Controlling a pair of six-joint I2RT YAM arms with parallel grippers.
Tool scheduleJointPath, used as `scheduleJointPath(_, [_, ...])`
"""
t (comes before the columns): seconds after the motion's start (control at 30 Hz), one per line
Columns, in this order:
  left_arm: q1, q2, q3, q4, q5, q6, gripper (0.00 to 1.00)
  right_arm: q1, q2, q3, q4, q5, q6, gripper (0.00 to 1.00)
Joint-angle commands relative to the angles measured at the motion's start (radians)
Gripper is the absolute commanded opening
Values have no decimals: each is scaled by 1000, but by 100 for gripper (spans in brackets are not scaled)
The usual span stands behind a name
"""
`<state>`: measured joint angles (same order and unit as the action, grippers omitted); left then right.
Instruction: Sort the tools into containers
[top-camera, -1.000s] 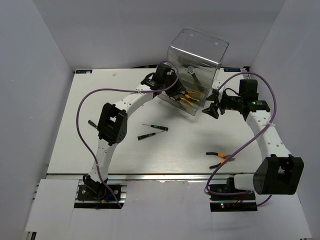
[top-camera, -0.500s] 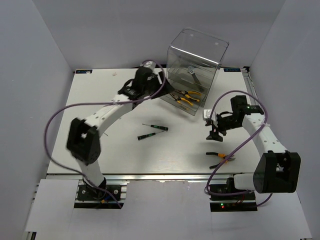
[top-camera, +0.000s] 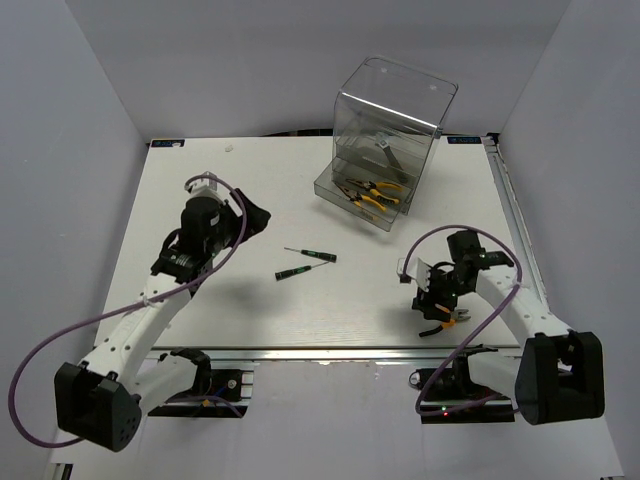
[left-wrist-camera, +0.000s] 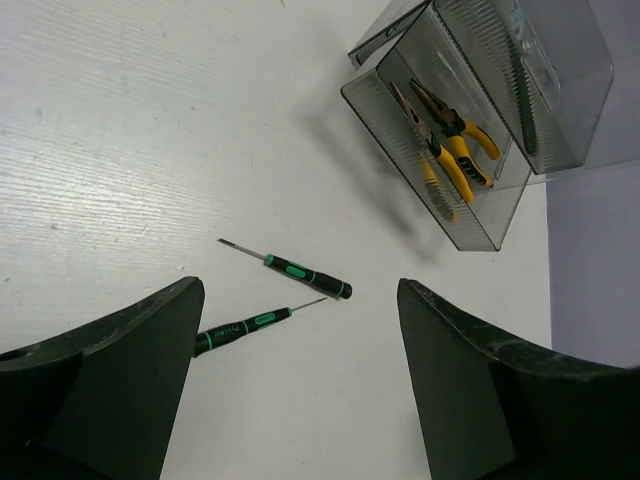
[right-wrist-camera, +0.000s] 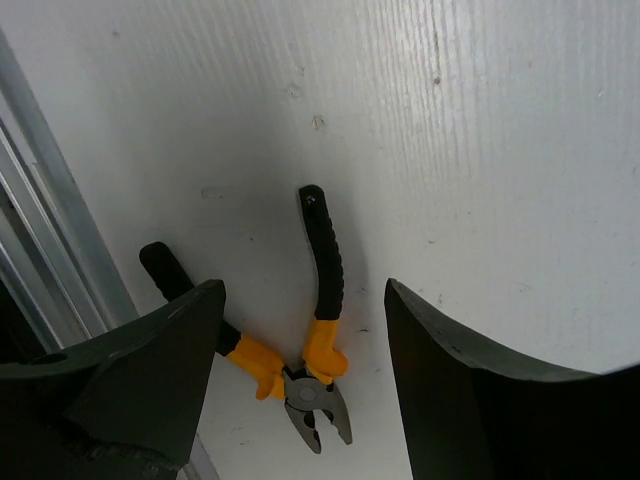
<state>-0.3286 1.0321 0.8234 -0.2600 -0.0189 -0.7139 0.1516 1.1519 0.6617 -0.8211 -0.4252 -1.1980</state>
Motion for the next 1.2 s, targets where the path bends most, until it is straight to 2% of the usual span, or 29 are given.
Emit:
scheduleJointPath(0.0, [0, -73, -29, -18, -52, -8, 89, 25, -38, -54, 88, 100, 71, 71])
scheduleJointPath(0.33, [0, -86, -38, -31, -38, -21, 89, 29, -6, -134, 229, 189, 132, 64])
scheduleJointPath(0.43, [0, -86, -44, -31, -32, -28, 89, 29, -1, -143, 240, 168, 127, 54])
scheduleJointPath(0.47, [0, -89, -44, -31, -32, -32, 89, 29, 0, -145, 238, 164, 126, 47])
scheduleJointPath(0.53, [0, -90, -49, -31, -29, -38, 89, 29, 12, -154, 252, 163, 117, 40])
scheduleJointPath(0.57, [0, -92, -50, -31, -29, -39, 89, 29, 17, -158, 257, 163, 114, 33])
scheduleJointPath(0.7, [0, -92, -56, -22, -16, -52, 89, 29, 55, -152, 278, 152, 104, 15])
scheduleJointPath(0.77, [0, -90, -67, -4, -4, -56, 89, 29, 75, -113, 261, 128, 94, 4])
scheduleJointPath(0.8, [0, -84, -72, 4, 10, -59, 89, 29, 94, -93, 249, 114, 86, 1])
scheduleJointPath(0.9, [0, -73, -87, 44, 58, -68, 89, 29, 115, 19, 197, 45, 75, 0])
scheduleJointPath(1.03, [0, -41, -92, 77, 91, -71, 89, 39, 161, 229, 100, -119, 101, 0])
scheduleJointPath(1.17, [0, -29, -89, 90, 97, -70, 89, 106, 209, 473, 111, -172, 257, 0])
